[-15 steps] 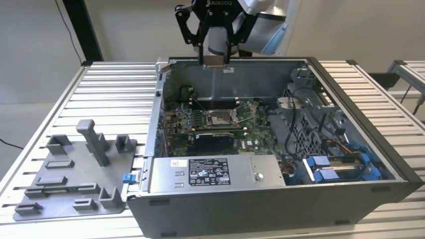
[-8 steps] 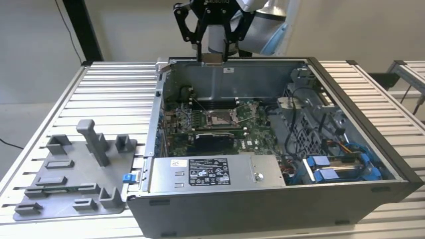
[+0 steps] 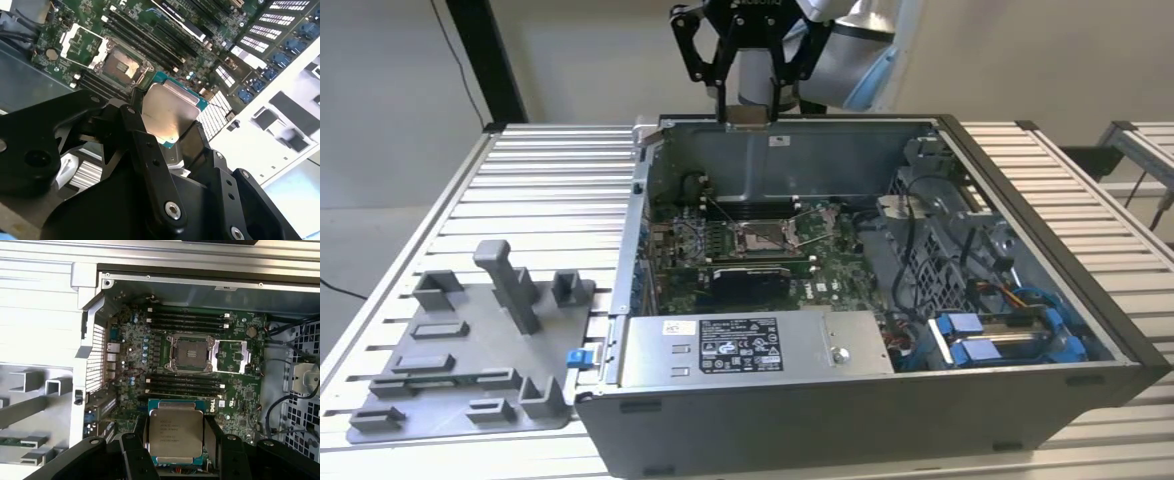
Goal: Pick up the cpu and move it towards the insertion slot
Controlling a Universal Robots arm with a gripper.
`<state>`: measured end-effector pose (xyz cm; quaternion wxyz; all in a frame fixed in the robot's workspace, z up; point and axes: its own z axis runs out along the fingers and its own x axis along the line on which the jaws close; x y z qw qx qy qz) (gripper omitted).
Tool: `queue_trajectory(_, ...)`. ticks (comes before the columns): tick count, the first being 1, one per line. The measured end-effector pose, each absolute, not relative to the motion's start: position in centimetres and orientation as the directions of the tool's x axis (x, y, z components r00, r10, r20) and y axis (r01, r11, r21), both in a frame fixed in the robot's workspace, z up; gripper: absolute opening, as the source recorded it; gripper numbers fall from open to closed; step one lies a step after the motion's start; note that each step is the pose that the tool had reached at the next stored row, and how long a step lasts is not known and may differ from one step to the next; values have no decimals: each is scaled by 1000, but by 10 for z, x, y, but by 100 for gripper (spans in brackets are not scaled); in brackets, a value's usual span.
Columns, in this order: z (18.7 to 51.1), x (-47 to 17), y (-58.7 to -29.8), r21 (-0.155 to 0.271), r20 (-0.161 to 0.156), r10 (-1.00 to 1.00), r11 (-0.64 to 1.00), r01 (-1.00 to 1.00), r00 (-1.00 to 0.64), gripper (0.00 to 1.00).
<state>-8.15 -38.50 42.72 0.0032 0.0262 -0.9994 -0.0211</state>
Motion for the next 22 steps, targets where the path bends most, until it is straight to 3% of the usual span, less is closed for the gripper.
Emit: queue_trajectory(22, 427, -73, -365, 42, 5, -55, 998, -55, -998, 0)
